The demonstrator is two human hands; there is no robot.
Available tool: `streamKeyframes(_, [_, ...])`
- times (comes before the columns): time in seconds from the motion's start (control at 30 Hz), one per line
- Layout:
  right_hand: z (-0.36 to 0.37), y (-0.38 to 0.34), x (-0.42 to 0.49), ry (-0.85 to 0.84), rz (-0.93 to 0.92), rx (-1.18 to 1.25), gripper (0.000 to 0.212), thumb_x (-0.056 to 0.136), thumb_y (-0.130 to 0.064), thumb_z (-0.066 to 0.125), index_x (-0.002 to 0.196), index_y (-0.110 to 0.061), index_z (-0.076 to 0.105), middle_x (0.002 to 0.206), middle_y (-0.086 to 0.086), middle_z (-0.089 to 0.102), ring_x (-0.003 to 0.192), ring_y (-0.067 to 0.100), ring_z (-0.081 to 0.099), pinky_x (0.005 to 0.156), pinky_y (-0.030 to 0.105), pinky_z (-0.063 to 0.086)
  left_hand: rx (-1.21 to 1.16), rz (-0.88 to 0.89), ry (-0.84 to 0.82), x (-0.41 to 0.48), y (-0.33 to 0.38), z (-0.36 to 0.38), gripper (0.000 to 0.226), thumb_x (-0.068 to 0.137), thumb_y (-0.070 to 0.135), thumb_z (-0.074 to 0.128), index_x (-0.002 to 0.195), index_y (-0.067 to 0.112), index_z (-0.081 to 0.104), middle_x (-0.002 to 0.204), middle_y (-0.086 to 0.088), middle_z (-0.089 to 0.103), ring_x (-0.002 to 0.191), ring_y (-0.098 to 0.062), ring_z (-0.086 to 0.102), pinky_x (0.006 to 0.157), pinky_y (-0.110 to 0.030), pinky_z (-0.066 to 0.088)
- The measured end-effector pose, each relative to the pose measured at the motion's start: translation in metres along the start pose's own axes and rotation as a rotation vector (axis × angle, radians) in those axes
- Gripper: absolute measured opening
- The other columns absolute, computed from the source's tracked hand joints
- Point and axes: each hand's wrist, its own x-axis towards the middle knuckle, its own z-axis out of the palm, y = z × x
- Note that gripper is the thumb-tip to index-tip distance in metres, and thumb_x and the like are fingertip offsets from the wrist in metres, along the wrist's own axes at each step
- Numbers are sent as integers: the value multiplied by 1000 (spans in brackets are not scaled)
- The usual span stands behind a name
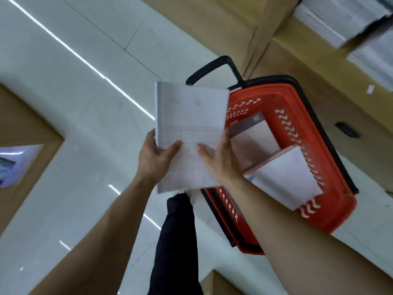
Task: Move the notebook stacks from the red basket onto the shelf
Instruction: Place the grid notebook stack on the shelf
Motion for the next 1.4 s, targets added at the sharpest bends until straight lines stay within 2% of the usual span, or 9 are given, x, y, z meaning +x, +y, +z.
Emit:
streamKeyframes(0.1, [7, 7, 9, 91, 20, 180, 96, 82, -58, 70, 155, -31, 14, 148, -2, 48, 130, 14, 51, 107, 41, 47, -71, -41, 24, 8, -16, 9, 52, 86, 39, 74, 130, 21, 56, 109, 10, 66, 97, -11, 66, 77, -23, 53])
streamKeyframes(0.23, [10, 6, 14, 170, 25, 246, 87, 83, -43, 78, 153, -23, 29, 135, -3, 59, 115, 5, 60, 92, 16, 52, -90, -23, 43, 7, -20, 15, 69, 87, 40, 73, 146, 26, 39, 113, 16, 59, 92, 2, 58, 73, -8, 45])
streamKeyframes(0.37, [11, -2, 5, 226, -17, 187, 87, 80, -51, 75, 152, -24, 32, 138, -3, 59, 123, 9, 58, 104, 36, 50, -71, -8, 81, -4, -17, 13, 76, 85, 44, 73, 147, 24, 34, 101, 23, 56, 89, 3, 58, 81, -21, 49])
streamKeyframes(0.5, [-13, -26, -29, 213, -28, 153, 82, 82, -50, 74, 150, -27, 34, 133, -8, 62, 120, 6, 60, 103, 35, 51, -85, -6, 69, -36, 3, -1, 71, 86, 44, 72, 145, 26, 35, 95, 26, 55, 81, 13, 55, 72, -13, 46])
streamKeyframes(0.67, [-78, -94, -99, 235, -45, 81, 74, 88, -44, 74, 148, -25, 35, 118, -17, 59, 108, 3, 58, 84, 15, 45, -142, 74, 20, -94, 71, -39, 62, 87, 46, 71, 137, 36, 36, 100, 25, 56, 87, 7, 57, 72, -19, 48])
streamKeyframes(0.9, [-200, -190, -203, 343, -130, 53, 89, 79, -70, 67, 151, -31, 32, 140, -13, 57, 128, 8, 55, 104, 36, 49, -214, 261, -76, -188, 204, -82, 62, 88, 50, 67, 138, 32, 36, 110, 14, 62, 87, 2, 63, 61, -11, 48])
streamKeyframes(1.1, [-289, -228, -297, 569, -148, -21, 80, 85, -60, 68, 150, -30, 31, 127, -13, 60, 115, 10, 58, 86, 21, 44, -190, 459, -166, -265, 297, -86, 52, 90, 39, 69, 132, 24, 42, 108, 11, 59, 77, 10, 51, 55, -1, 40])
streamKeyframes(1.27, [-337, -215, -337, 736, -100, 140, 66, 82, -59, 72, 136, -33, 44, 116, -16, 65, 110, 13, 65, 94, 32, 52, -180, 580, -300, -295, 357, -60, 48, 88, 37, 72, 129, 28, 48, 101, 17, 63, 81, 10, 58, 61, -3, 44])
streamKeyframes(1.4, [-376, -194, -350, 861, -62, 225, 55, 91, -45, 68, 137, -30, 43, 112, -15, 63, 105, 14, 63, 89, 29, 48, -85, 642, -425, -304, 396, -25, 51, 90, 31, 66, 135, 21, 43, 103, 14, 57, 99, -16, 60, 78, -26, 46])
